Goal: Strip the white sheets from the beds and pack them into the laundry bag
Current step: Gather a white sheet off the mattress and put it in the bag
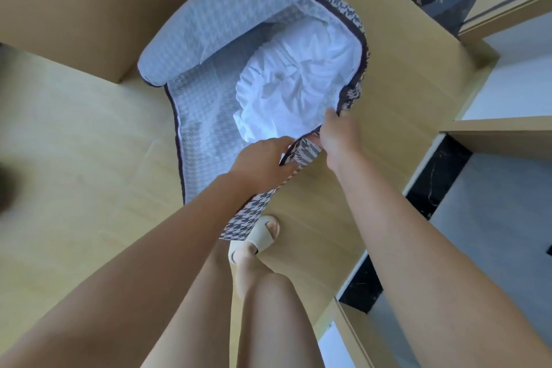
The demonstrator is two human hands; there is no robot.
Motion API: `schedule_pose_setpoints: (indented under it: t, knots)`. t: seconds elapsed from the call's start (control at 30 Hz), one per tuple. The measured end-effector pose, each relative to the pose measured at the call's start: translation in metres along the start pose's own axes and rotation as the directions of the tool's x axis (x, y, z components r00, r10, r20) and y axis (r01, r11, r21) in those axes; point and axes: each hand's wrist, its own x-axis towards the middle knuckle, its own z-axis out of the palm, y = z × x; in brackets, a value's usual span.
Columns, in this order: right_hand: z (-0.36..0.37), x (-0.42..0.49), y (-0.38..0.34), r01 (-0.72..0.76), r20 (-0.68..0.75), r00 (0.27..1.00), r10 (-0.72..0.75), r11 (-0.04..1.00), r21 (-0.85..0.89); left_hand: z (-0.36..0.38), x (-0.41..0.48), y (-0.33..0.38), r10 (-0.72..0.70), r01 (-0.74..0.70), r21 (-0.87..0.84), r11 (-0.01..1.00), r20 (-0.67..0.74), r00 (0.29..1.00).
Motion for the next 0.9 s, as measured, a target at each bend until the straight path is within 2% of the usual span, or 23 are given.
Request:
schedule_pose_setpoints:
  t: [0.1, 0.13, 0.17, 0.23, 0.3, 0.37, 0.43, 0.47, 0.53, 0.6, 0.63, 0.67, 0.7, 0.77, 0.83, 0.9]
  knots:
    - [0.018, -0.001, 0.002, 0.035, 0.006, 0.999, -0.036, 0.996, 0.085, 0.012, -0.013, -0.039, -0.145, 0.114, 0.14, 0.984, 0.241, 0.96]
    - [0.023, -0.002, 0.004, 0.051, 0.001, 0.999, -0.052, 0.992, 0.117, 0.015, -0.019, -0.054, -0.2, 0.158, 0.166, 0.973, 0.272, 0.941]
    - [0.028, -0.006, 0.008, 0.074, -0.001, 0.997, -0.075, 0.989, 0.131, 0.018, -0.026, -0.067, -0.254, 0.218, 0.16, 0.963, 0.262, 0.931]
    - [0.038, -0.023, 0.022, 0.133, 0.029, 0.99, -0.139, 0.981, 0.139, 0.025, -0.04, -0.084, -0.337, 0.324, 0.121, 0.938, 0.119, 0.934]
    - [0.051, -0.046, 0.042, 0.135, 0.121, 0.983, -0.139, 0.99, 0.041, 0.034, -0.05, -0.078, -0.291, 0.295, 0.237, 0.926, -0.055, 0.955]
    - [0.063, -0.067, 0.065, 0.025, 0.217, 0.976, -0.009, 0.997, -0.071, 0.045, -0.057, -0.054, -0.176, 0.179, 0.388, 0.904, -0.045, 0.983]
    - [0.068, -0.075, 0.087, -0.085, 0.219, 0.969, 0.112, 0.988, -0.131, 0.055, -0.064, -0.037, -0.078, 0.081, 0.411, 0.908, -0.023, 0.997]
    - [0.066, -0.073, 0.093, -0.107, 0.185, 0.975, 0.124, 0.989, -0.1, 0.059, -0.068, -0.038, -0.04, 0.062, 0.382, 0.922, -0.066, 0.997]
    - [0.055, -0.066, 0.099, -0.096, 0.118, 0.988, 0.097, 0.995, -0.011, 0.062, -0.078, -0.053, -0.016, 0.053, 0.208, 0.977, -0.173, 0.985]
    - [0.046, -0.062, 0.1, -0.034, 0.098, 0.995, 0.034, 0.999, -0.01, 0.064, -0.092, -0.074, -0.132, 0.097, -0.188, 0.977, -0.184, 0.974]
    - [0.044, -0.063, 0.099, 0.019, 0.099, 0.995, -0.015, 0.999, -0.04, 0.063, -0.096, -0.084, -0.217, 0.132, -0.414, 0.901, -0.167, 0.962]
    - [0.043, -0.062, 0.099, 0.065, 0.103, 0.993, -0.057, 0.995, -0.076, 0.064, -0.096, -0.095, -0.309, 0.163, -0.564, 0.81, -0.172, 0.935]
    - [0.042, -0.062, 0.1, 0.1, 0.111, 0.99, -0.088, 0.989, -0.108, 0.067, -0.093, -0.109, -0.419, 0.22, -0.632, 0.743, -0.184, 0.889]
    - [0.048, -0.06, 0.109, 0.123, 0.13, 0.986, -0.103, 0.981, -0.149, 0.077, -0.086, -0.138, -0.655, 0.454, -0.637, 0.623, -0.108, 0.748]
    - [0.053, -0.056, 0.123, 0.129, 0.117, 0.987, -0.111, 0.978, -0.163, 0.09, -0.078, -0.159, -0.788, 0.638, -0.644, 0.423, 0.087, 0.61]
    - [0.055, -0.055, 0.137, 0.125, 0.098, 0.989, -0.112, 0.982, -0.139, 0.1, -0.07, -0.166, -0.768, 0.644, -0.723, 0.25, 0.257, 0.586]
